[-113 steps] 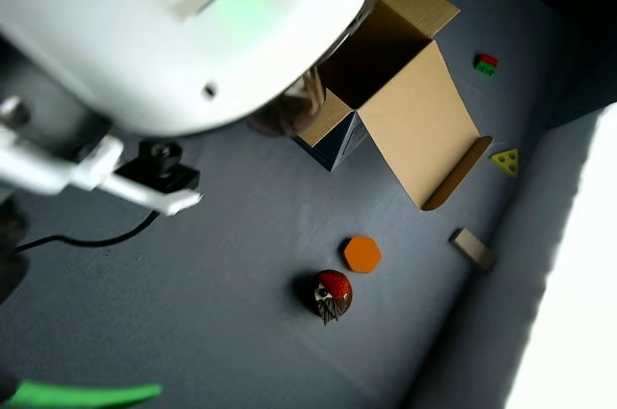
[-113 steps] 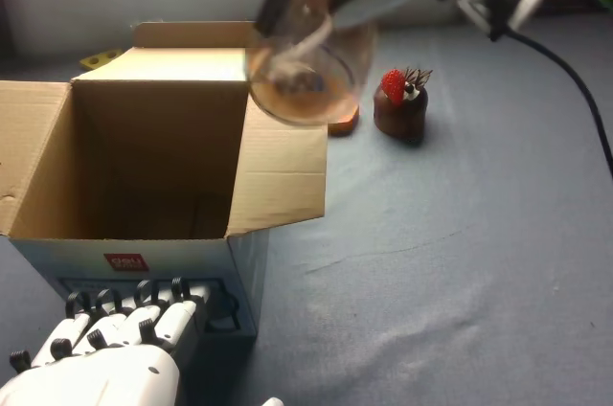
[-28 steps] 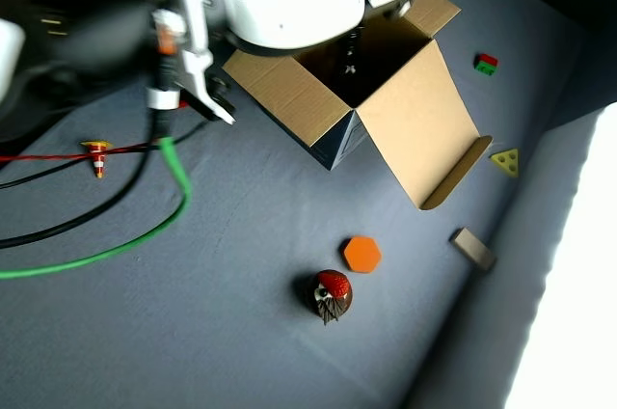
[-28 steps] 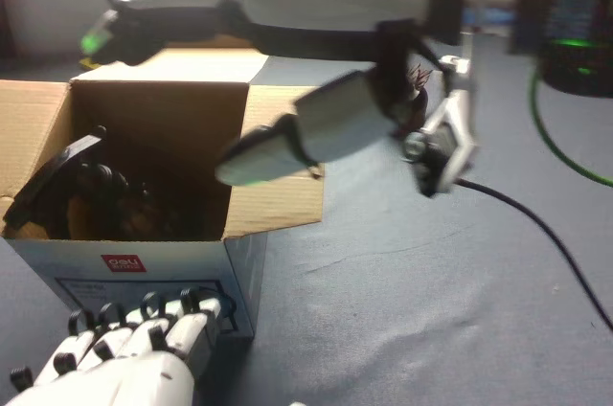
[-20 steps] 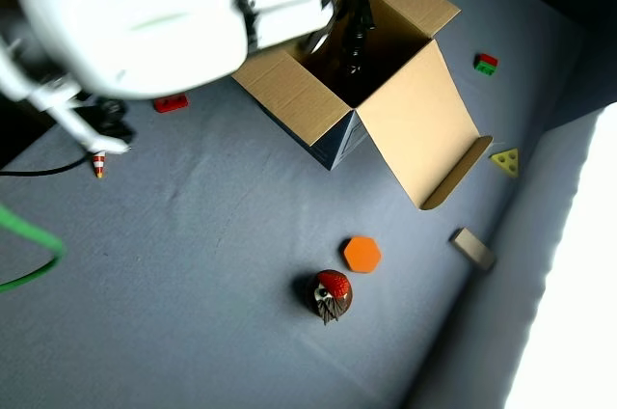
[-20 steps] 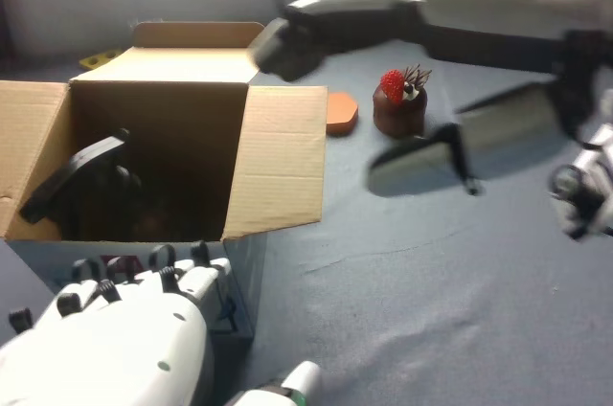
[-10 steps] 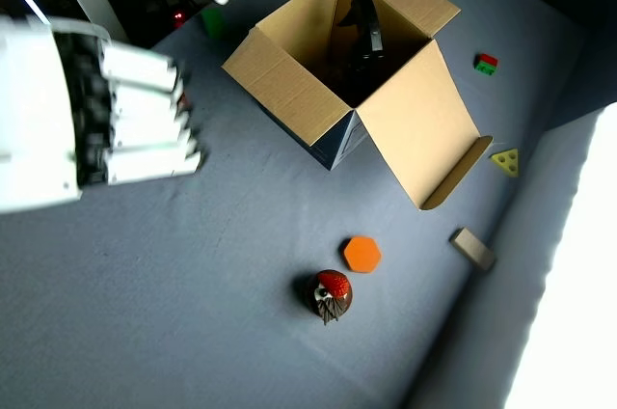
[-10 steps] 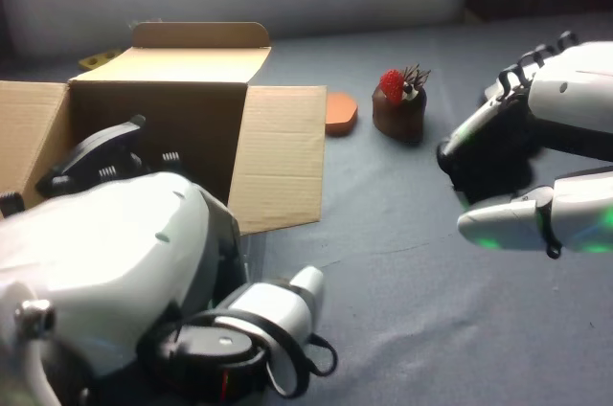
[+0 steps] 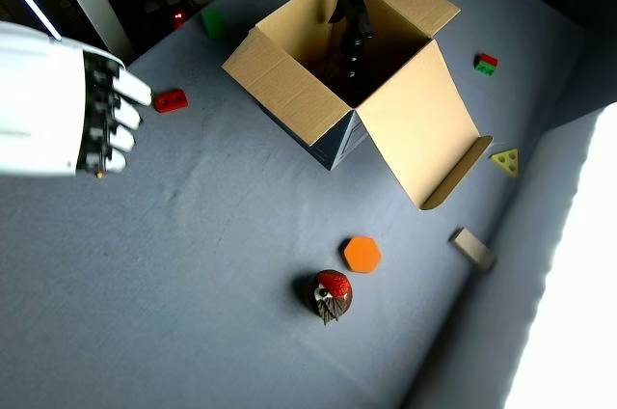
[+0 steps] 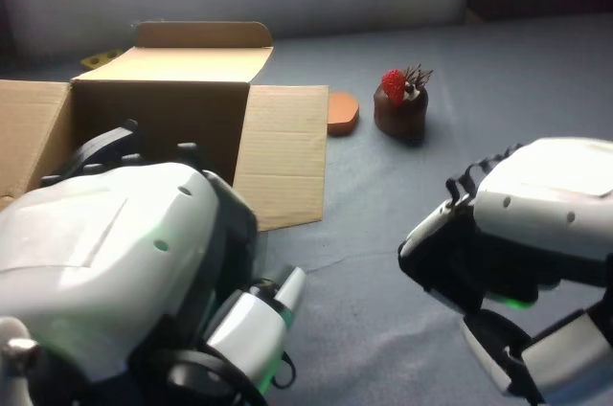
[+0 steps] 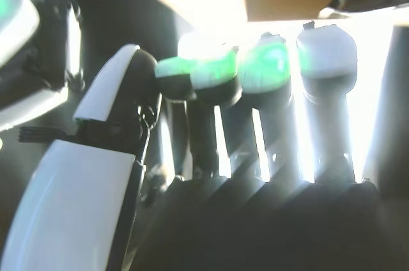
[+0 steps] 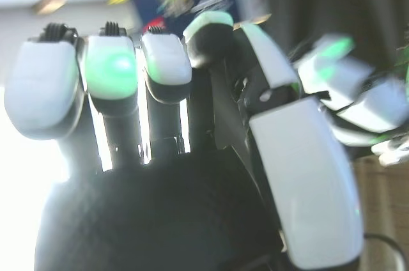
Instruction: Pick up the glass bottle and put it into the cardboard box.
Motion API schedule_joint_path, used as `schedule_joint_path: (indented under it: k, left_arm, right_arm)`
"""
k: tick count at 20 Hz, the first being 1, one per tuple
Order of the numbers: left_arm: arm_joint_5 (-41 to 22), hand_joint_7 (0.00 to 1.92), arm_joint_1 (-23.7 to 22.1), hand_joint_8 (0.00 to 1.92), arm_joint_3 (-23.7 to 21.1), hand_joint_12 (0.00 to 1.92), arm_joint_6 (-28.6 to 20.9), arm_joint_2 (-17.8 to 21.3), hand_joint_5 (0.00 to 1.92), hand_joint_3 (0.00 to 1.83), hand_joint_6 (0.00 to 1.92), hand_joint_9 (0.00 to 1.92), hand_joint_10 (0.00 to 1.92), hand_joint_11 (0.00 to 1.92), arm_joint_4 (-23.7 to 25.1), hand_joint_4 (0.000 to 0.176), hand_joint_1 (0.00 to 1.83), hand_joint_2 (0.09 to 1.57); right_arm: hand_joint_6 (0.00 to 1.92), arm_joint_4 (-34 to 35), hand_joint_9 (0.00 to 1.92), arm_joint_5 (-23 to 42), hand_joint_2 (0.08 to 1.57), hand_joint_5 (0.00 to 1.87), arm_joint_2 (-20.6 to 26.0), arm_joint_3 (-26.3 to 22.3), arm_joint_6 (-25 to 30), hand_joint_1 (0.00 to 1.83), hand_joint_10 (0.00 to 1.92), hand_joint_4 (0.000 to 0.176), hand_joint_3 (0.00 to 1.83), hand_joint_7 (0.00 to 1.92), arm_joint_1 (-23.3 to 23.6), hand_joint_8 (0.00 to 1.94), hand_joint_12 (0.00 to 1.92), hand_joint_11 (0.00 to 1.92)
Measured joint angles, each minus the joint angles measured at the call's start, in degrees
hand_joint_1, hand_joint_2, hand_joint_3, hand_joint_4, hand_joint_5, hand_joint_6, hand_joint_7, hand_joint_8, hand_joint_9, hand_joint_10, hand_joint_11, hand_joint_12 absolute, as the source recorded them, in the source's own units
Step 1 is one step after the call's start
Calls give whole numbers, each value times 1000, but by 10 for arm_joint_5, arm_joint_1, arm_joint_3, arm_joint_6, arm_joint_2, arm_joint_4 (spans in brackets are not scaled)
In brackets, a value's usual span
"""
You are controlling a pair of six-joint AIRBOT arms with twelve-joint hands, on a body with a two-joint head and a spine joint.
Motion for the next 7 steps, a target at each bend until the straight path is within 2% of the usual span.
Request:
schedule_joint_path:
  k: [1,2,3,4,5,6,7]
  left_arm:
    - [9,1173,4,1921,1,1921,-10,2,1038,15,1921,1285,1921,1254,2,0,862,1371]
    - [11,1173,8,1921,2,1921,-13,2,1038,14,1921,1285,1921,1252,3,0,862,1370]
    - [12,1173,7,1921,5,1921,-16,2,1038,14,1921,1285,1921,1251,1,0,863,1370]
    - [12,1173,4,1921,5,1921,-17,2,1038,14,1921,1285,1921,1250,1,0,863,1370]
    - [12,1174,-2,1921,5,1921,-17,2,1038,14,1921,1285,1921,1249,2,0,863,1369]
    - [11,1174,-7,1921,5,1921,-18,2,1038,14,1921,1285,1921,1248,3,0,864,1369]
    - [10,1175,-8,1921,5,1921,-19,1,1038,13,1921,1285,1921,1247,3,0,864,1369]
  right_arm:
    - [1891,1,1341,26,975,1063,-4,0,-26,871,1921,0,965,1290,-18,1892,1921,1406]
    - [1870,-3,1347,47,1093,1129,-8,1,-51,822,1921,0,772,1288,-32,1904,1921,1412]
    - [1861,1,1347,88,1145,1166,-17,1,-116,806,1921,0,676,1286,-54,1905,1921,1410]
    - [1853,37,1348,114,1178,1189,-23,-5,-194,794,1921,141,617,1284,-69,1909,1921,1411]
    - [1852,155,1348,139,1180,1199,-27,-21,-303,794,1921,169,603,1286,-79,1912,1921,1409]
    - [1849,248,1348,163,1180,1202,-30,-33,-391,799,1921,175,598,1287,-79,1918,1921,1403]
    - [1848,309,1347,197,1173,1202,-33,-44,-456,799,1921,176,593,1285,-79,1919,1921,1401]
